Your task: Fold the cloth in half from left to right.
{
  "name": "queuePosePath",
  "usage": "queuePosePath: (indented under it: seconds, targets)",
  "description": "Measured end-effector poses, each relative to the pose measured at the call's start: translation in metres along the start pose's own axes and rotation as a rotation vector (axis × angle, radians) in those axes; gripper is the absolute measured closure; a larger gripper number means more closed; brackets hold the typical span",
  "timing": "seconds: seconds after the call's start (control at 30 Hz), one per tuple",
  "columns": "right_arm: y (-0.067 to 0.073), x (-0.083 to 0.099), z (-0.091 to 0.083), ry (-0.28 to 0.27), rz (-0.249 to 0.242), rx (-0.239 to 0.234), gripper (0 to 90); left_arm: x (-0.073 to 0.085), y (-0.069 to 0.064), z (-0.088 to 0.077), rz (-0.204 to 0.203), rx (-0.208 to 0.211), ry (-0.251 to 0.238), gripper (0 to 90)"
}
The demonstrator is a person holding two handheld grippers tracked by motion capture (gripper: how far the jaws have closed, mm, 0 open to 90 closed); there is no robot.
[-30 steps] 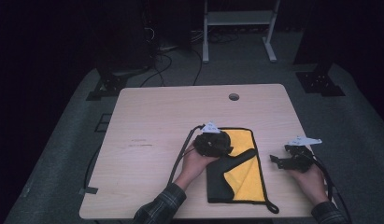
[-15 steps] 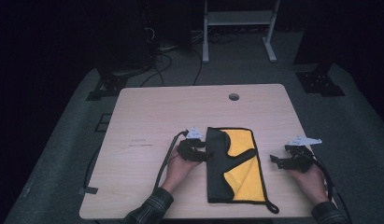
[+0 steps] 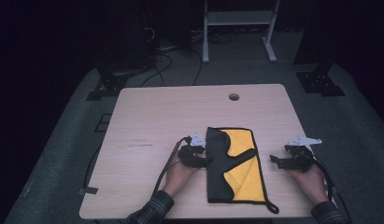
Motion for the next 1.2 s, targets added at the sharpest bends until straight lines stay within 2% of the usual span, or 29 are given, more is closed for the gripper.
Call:
queuePosePath:
  seconds: [0.03,0.07,0.2,0.23,0.33,0.47,0.53,0.77,1.07,1.2]
  targets:
    - [0.000,0.000,0.000,0.000,0.000,0.000,17.5,0.000,-0.001,0.000,0.006,0.000,0.000,59.4]
    - [0.000,0.000,0.000,0.000,0.000,0.000,17.5,0.000,-0.002,0.000,0.006,0.004,-0.002,62.1]
    - [0.000,0.000,0.000,0.000,0.000,0.000,17.5,0.000,-0.003,0.001,0.007,0.053,0.001,80.1]
    - [0.000,0.000,0.000,0.000,0.000,0.000,17.5,0.000,-0.003,0.001,0.009,0.053,0.003,82.5]
    - [0.000,0.000,0.000,0.000,0.000,0.000,17.5,0.000,-0.002,-0.001,0.018,0.051,0.010,83.9]
    - [0.000,0.000,0.000,0.000,0.000,0.000,17.5,0.004,0.002,-0.004,0.007,0.073,0.015,84.1]
    - [0.000,0.000,0.000,0.000,0.000,0.000,17.5,0.006,0.005,-0.007,0.005,0.070,0.020,84.1]
    - [0.000,0.000,0.000,0.000,-0.002,0.001,17.5,0.024,0.022,-0.023,-0.012,0.058,0.036,84.0]
    - [0.000,0.000,0.000,0.000,0.000,0.000,17.5,0.047,0.049,-0.043,-0.082,0.027,0.022,83.8]
    - [0.000,0.000,0.000,0.000,0.000,0.000,17.5,0.050,0.056,-0.046,-0.090,0.014,0.024,83.8]
Point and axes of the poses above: each handheld gripper's, and its own axes: z roughly forward along the jaws, x roughly out of its underside, y roughly to its left, the point moved 2 cm from there along z, roughly forward along the jaws, and after that the axes turned 12 degrees about y, right-handed, at the moved point
